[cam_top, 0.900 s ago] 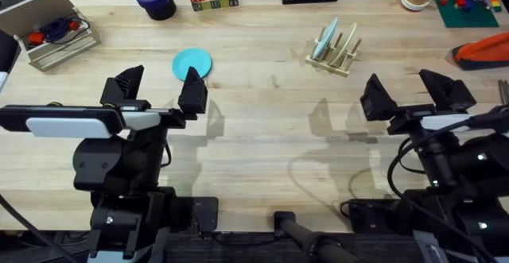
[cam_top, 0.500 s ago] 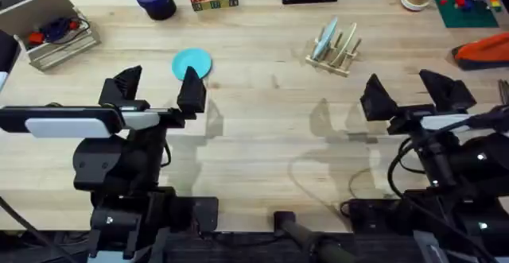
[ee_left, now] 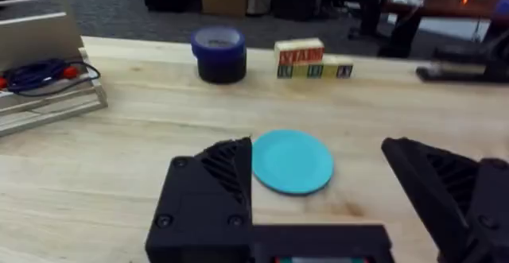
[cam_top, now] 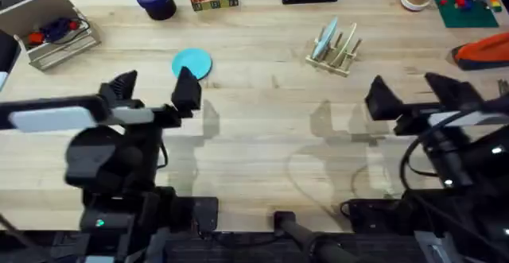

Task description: Pick up the plates from the table one by one and place each into a slot on the dish rack.

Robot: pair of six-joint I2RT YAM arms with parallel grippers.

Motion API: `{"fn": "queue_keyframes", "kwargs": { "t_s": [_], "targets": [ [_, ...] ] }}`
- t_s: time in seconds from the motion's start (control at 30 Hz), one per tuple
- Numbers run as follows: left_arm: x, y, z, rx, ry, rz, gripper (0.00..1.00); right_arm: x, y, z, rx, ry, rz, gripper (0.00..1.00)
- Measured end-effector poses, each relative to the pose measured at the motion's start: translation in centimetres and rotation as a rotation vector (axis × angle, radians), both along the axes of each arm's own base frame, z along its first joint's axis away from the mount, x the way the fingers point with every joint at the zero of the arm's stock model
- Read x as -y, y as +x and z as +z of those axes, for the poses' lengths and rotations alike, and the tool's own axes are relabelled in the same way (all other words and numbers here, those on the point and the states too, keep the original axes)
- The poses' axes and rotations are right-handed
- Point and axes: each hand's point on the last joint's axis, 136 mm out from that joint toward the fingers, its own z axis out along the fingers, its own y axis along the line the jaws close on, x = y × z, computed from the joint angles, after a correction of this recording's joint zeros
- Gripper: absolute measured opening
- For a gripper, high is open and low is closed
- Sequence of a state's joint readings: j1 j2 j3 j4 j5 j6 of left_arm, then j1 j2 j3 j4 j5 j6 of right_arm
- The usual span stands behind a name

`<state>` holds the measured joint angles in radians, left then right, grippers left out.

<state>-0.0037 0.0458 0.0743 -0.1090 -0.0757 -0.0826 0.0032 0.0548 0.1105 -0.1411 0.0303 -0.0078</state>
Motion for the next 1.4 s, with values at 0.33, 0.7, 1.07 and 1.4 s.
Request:
{"fn": "queue_keyframes", "kwargs": {
  "t_s": [0.33,0.7,1.07,1.4],
  "targets": [
    [-1.1,1.9,8.0,-0.004,-0.053,0.047,0.991,0.5,1.5,8.1,-0.098,-0.006,-0.031,0.994],
    [0.5,8.6,12.1,-0.313,-0.141,-0.118,0.994,-1.5,6.7,12.3,-0.382,0.034,0.083,0.994],
    [1.7,9.0,14.9,-0.656,-0.221,-0.177,0.994,-3.3,8.2,14.7,-0.548,0.115,0.167,0.994],
    [1.8,9.5,14.5,-0.735,-0.237,-0.180,0.993,-3.5,8.4,15.0,-0.542,0.126,0.172,0.994]
  ]
}}
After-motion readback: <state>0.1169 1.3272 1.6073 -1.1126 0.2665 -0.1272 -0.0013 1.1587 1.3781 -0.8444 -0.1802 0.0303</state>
